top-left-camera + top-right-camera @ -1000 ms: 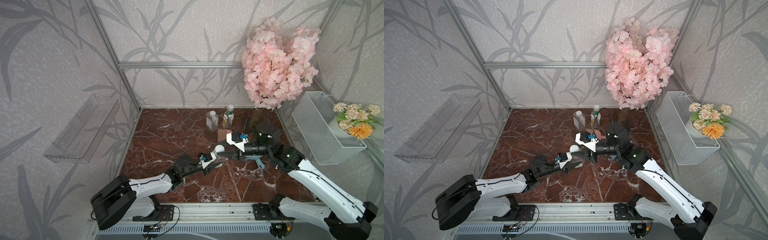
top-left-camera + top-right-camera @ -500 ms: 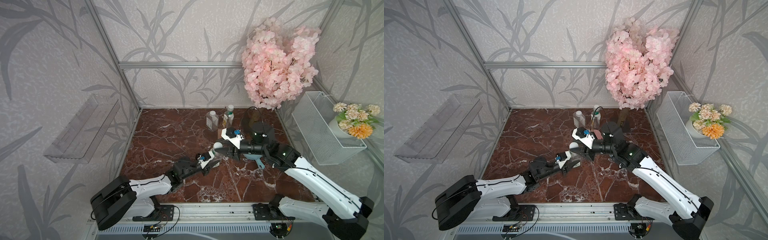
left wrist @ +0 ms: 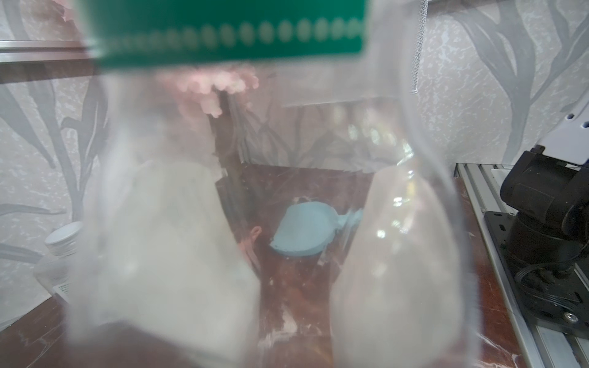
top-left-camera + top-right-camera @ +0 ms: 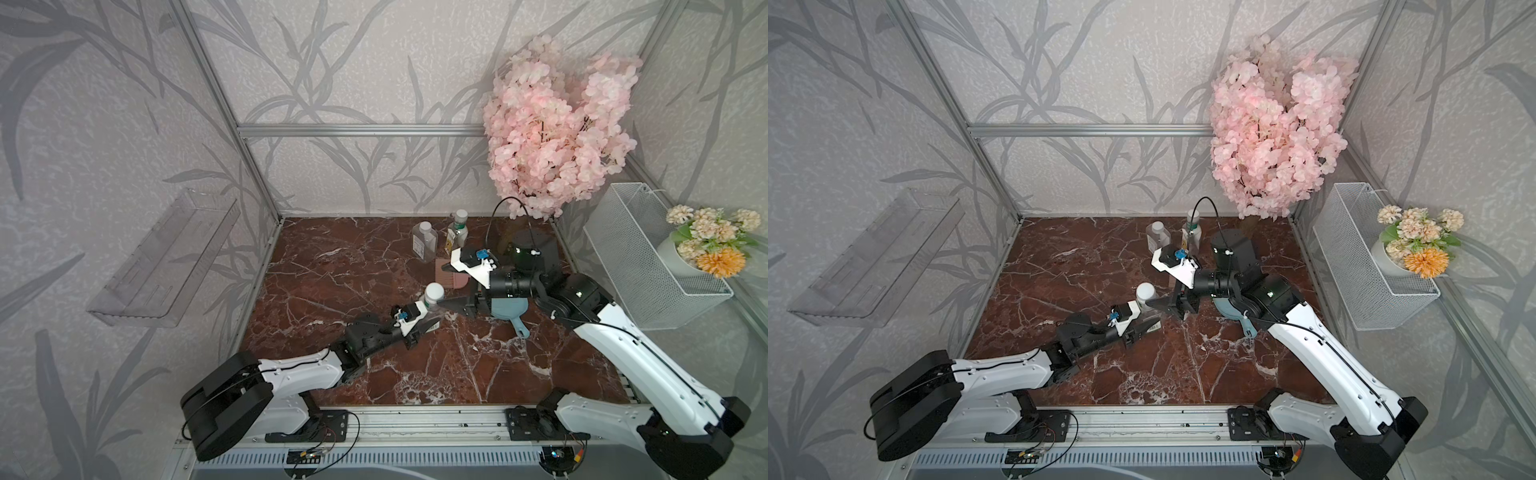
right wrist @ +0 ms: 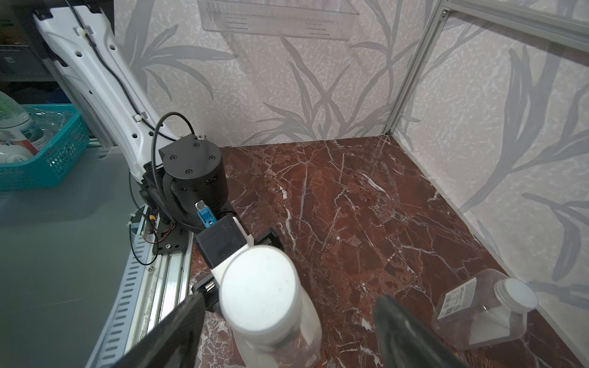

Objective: Screw on the bottle caps
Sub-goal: Screw the bottle cap onto the plastic bottle, then place the plastic bottle at the center of the board.

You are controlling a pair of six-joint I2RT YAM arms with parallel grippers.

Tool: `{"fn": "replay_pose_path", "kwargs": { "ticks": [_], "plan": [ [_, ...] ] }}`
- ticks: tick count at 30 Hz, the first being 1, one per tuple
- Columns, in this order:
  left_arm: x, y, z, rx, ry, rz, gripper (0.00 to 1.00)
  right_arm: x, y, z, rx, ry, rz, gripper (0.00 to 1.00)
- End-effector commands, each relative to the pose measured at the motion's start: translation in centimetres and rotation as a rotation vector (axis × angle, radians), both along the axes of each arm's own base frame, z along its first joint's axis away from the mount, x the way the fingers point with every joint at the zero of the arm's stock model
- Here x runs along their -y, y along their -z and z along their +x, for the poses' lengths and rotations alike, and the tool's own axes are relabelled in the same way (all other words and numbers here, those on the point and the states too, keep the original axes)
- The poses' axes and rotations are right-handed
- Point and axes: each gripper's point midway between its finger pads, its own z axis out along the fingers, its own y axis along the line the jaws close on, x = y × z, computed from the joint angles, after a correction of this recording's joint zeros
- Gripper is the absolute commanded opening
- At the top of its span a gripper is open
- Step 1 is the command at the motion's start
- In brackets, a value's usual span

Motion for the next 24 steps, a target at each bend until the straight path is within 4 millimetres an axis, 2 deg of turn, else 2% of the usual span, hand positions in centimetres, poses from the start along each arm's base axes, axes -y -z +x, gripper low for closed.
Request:
{"fn": "replay_pose_path", "kwargs": {
  "ticks": [1, 5, 6, 10, 13, 15, 17, 19, 21, 24],
  "plan": [
    [0.7, -1.7, -0.1, 0.042, 0.032, -0.031, 0.25, -0.7, 0.7, -0.9, -0.010, -0.068, -0.027, 0.89],
    [0.7, -1.6, -0.1, 0.040, 0.033, -0.027, 0.25, -1.6, 1.7, -1.1, -0.003, -0.093, -0.045, 0.88],
    [0.8, -1.6, -0.1, 0.040, 0.033, -0.024, 0.25, -1.8, 1.8, -1.0, -0.006, -0.091, -0.046, 0.85],
    [0.7, -1.4, 0.0, 0.039, 0.027, -0.018, 0.26, -1.9, 2.1, -0.9, -0.017, -0.089, -0.044, 0.57],
    [0.6, -1.3, 0.1, 0.037, 0.017, -0.017, 0.32, -1.7, 2.3, -0.7, -0.020, -0.066, -0.043, 0.34],
    [0.4, -1.1, 0.2, 0.037, 0.005, -0.010, 0.39, -1.4, 2.4, -0.3, -0.026, -0.039, -0.041, 0.28],
    [0.1, -0.8, 0.5, 0.032, -0.018, 0.006, 0.52, -0.9, 2.3, 0.6, -0.040, 0.007, -0.021, 0.26],
    [-0.5, -0.2, 0.9, 0.024, -0.059, 0.037, 0.67, -0.4, 2.2, 2.0, -0.045, 0.073, 0.007, 0.24],
    [-1.5, 0.5, 1.5, 0.016, -0.119, 0.063, 0.76, -0.1, 2.2, 3.7, -0.044, 0.141, 0.049, 0.19],
    [-3.5, 1.2, 2.2, -0.004, -0.224, 0.074, 0.89, -0.6, 3.2, 6.6, -0.036, 0.236, 0.092, 0.17]
  ]
}}
